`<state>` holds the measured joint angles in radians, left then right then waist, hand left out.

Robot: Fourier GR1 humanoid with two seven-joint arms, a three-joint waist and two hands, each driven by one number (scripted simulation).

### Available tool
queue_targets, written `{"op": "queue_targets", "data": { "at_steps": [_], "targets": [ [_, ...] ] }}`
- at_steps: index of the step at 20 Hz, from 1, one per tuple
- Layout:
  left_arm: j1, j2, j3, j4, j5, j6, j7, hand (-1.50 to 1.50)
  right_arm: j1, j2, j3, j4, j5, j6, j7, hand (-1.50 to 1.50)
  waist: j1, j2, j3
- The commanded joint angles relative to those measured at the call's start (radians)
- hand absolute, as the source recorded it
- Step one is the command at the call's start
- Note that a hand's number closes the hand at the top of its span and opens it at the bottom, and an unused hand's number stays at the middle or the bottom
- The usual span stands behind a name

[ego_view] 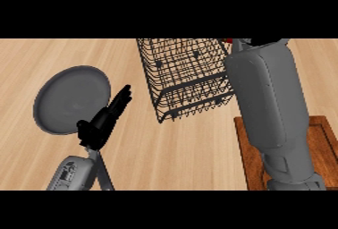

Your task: Pick the tomato from the cutting board and place it in the tiered basket

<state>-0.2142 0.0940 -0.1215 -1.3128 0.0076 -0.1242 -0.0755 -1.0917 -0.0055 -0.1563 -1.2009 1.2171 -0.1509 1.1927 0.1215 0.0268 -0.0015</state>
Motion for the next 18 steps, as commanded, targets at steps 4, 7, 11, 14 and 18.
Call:
{"op": "queue_targets", "data": {
  "at_steps": [4,7,11,14,18],
  "targets": [
    [-0.014,-0.008,-0.002,0.008,0.002,-0.004,0.002,0.00,-0.059,0.005,-0.154,0.076,-0.160,-0.274,0.220,-1.50,0.010,-0.003,0.001],
    [-0.016,-0.016,-0.008,0.031,-0.007,0.003,0.004,0.00,-0.073,0.005,-0.163,0.104,-0.193,-0.370,0.195,-1.50,0.004,-0.003,0.000],
    [-0.006,0.005,0.014,0.027,0.000,0.000,-0.002,0.00,-0.084,0.005,-0.160,0.140,-0.118,-0.510,0.151,-1.50,-0.015,-0.011,-0.001],
    [0.001,0.032,0.045,0.036,0.015,-0.011,-0.017,0.00,-0.114,0.005,-0.145,0.161,0.055,-0.536,0.204,-1.50,-0.048,-0.022,-0.004],
    [0.034,0.014,0.044,0.035,-0.005,0.035,-0.014,0.00,-0.095,0.006,-0.178,0.126,0.294,-0.546,0.231,-1.50,-0.100,-0.038,-0.006]
  ]
}}
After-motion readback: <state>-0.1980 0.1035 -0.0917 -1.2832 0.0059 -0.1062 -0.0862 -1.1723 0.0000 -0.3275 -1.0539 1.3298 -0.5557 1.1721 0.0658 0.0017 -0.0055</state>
